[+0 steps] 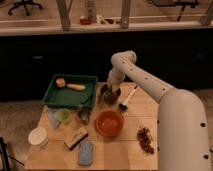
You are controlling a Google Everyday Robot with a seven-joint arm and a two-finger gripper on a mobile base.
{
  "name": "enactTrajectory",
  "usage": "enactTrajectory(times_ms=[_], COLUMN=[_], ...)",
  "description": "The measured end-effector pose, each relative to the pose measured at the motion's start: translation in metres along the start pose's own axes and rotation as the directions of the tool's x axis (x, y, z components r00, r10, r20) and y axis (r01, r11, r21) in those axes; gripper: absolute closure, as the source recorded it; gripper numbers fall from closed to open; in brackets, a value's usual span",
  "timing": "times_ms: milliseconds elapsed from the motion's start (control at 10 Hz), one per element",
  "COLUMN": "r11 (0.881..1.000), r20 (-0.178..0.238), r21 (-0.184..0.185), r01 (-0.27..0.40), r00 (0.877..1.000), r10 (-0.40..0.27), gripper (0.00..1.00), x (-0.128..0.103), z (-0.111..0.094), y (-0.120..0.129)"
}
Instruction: Place pepper in purple bowl
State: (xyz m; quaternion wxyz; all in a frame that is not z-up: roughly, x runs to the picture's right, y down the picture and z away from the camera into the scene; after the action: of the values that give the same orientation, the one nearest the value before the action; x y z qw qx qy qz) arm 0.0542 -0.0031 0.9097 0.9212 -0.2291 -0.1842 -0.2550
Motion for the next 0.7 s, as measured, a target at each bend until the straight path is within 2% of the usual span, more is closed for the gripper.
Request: enactTrajectory(times_ms=[200, 700], r11=[1.0, 1.0], r20=[0.001, 0.001], r21=[-0.003, -0.011], r01=[0.002, 0.006], r00=[1.0, 1.0], r10=[-0.002, -0.006], gripper=[0.22, 0.2], x=[-0.0001, -0.0001], z=[-0.0005, -0.0004], y=[-0.0001, -0.0015])
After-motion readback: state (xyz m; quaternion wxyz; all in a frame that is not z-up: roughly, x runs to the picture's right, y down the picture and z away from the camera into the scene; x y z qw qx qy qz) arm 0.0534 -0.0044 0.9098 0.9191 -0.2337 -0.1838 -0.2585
